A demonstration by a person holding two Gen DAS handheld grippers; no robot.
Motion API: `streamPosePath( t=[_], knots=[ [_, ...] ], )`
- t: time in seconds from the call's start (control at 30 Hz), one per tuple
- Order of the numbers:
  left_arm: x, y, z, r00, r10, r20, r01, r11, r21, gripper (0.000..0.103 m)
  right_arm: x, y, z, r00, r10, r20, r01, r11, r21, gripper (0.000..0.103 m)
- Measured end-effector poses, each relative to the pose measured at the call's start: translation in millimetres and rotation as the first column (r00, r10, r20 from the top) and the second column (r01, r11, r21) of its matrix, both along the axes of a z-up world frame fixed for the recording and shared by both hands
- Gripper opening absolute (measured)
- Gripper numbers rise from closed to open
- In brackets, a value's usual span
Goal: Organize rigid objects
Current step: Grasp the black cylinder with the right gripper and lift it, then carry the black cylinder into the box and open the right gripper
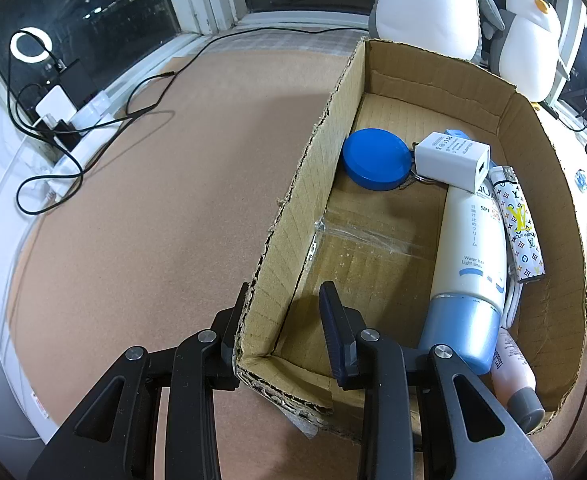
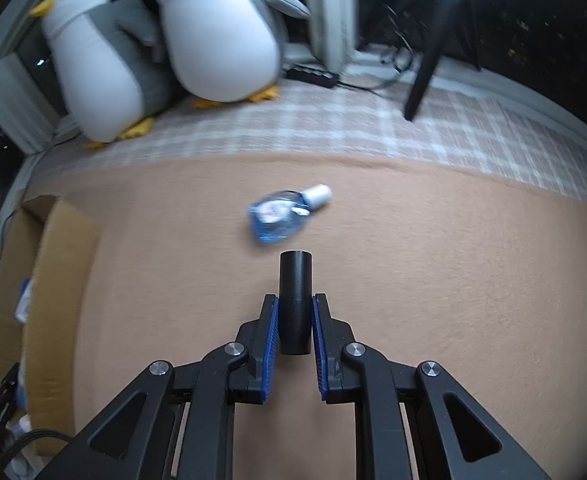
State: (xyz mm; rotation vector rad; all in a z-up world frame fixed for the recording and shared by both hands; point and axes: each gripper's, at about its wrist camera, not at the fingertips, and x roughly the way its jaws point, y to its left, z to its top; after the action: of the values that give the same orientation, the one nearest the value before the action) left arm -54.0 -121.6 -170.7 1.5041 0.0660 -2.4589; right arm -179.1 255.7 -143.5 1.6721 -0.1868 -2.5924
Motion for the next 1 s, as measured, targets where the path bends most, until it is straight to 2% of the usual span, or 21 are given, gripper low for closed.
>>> streamPosePath(
  t=[0.3, 0.57, 0.77, 1.0],
  knots=[
    [-0.3, 0.4, 0.0, 1.000, 0.001, 0.000, -0.001, 1.000, -0.001, 0.030, 20.3, -58.7, 40.9, 0.988, 0.112, -0.105, -0.117, 0.992, -0.044, 0.015],
    [-0.3, 0.3, 1.4, 1.000, 0.001, -0.002, -0.001, 1.000, -0.001, 0.030, 31.6, -103.0, 59.9, 0.966, 0.216, -0.143, -0.230, 0.969, -0.086, 0.015],
    [-0.2, 0.2, 1.4, 1.000, 0.000, -0.002, 0.000, 1.000, -0.001, 0.031, 40.3, -149.9, 72.6, 0.925, 0.336, -0.175, -0.353, 0.932, -0.082, 0.015],
    [-0.1, 0.0, 1.3, 1.000, 0.001, -0.002, -0.001, 1.000, -0.001, 0.030, 48.3, -194.6, 69.1, 0.879, 0.446, -0.171, -0.461, 0.886, -0.057, 0.015]
  ],
)
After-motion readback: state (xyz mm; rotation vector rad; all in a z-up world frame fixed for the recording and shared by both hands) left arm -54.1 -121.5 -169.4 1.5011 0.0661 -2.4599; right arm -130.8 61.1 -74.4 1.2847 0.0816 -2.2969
